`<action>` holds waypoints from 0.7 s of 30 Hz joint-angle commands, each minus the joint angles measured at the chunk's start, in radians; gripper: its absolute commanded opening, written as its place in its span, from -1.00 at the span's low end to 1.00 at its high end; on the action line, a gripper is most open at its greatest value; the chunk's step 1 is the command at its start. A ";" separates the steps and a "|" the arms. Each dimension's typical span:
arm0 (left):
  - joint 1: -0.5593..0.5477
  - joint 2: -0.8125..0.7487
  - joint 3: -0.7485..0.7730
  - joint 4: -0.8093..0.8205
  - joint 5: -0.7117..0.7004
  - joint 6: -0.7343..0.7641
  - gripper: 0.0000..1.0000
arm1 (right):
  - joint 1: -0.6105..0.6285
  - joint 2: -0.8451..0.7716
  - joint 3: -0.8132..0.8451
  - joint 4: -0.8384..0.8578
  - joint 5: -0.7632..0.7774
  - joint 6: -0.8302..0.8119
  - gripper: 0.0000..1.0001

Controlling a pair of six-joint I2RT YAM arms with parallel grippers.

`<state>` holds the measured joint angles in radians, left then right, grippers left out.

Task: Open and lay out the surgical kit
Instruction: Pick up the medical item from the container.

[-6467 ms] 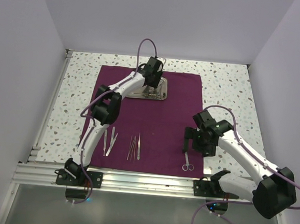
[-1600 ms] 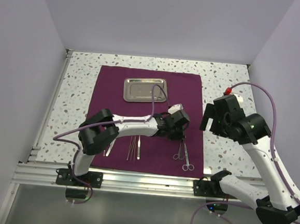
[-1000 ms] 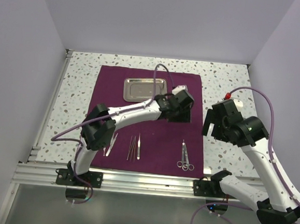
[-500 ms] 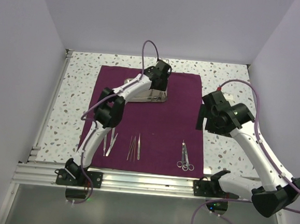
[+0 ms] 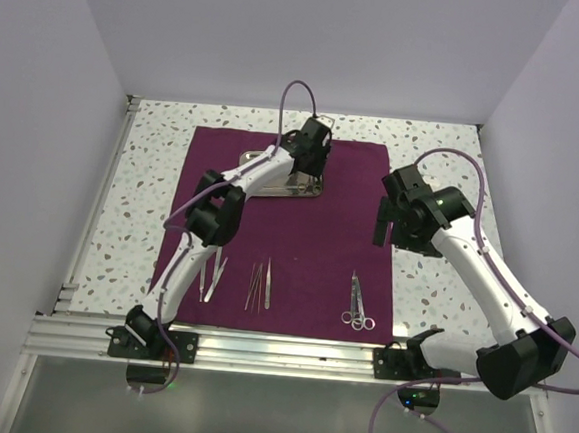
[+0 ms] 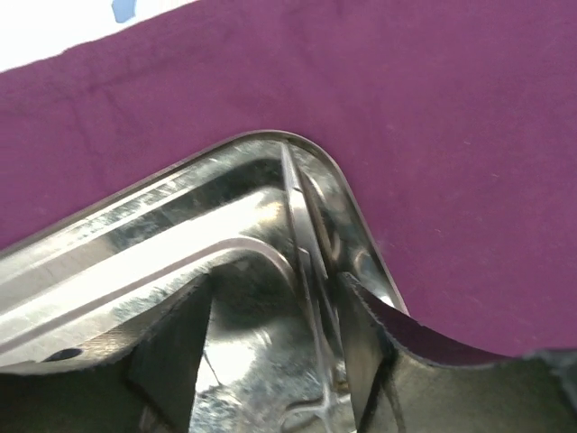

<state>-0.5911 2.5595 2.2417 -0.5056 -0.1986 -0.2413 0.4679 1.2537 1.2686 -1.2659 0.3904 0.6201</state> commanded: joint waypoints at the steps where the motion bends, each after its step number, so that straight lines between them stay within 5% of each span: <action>1: 0.001 0.062 0.048 -0.066 -0.054 0.066 0.20 | -0.018 0.009 0.037 0.048 -0.025 -0.026 0.97; 5: 0.008 0.146 0.127 -0.165 -0.137 0.092 -0.24 | -0.043 0.012 0.034 0.057 -0.047 -0.039 0.97; 7: 0.023 0.146 0.119 -0.183 -0.134 0.089 -0.30 | -0.055 0.012 0.029 0.060 -0.056 -0.046 0.97; 8: 0.027 0.143 0.111 -0.188 -0.124 0.094 -0.50 | -0.060 0.007 0.025 0.062 -0.059 -0.048 0.97; 15: 0.039 0.140 0.085 -0.237 -0.091 0.080 -0.63 | -0.084 -0.005 -0.006 0.072 -0.094 -0.048 0.97; 21: 0.053 0.116 0.056 -0.229 -0.050 0.057 -1.00 | -0.092 -0.013 -0.017 0.080 -0.117 -0.043 0.97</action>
<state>-0.5793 2.6305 2.3478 -0.5423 -0.2768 -0.1749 0.3805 1.2640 1.2606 -1.2041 0.2966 0.5827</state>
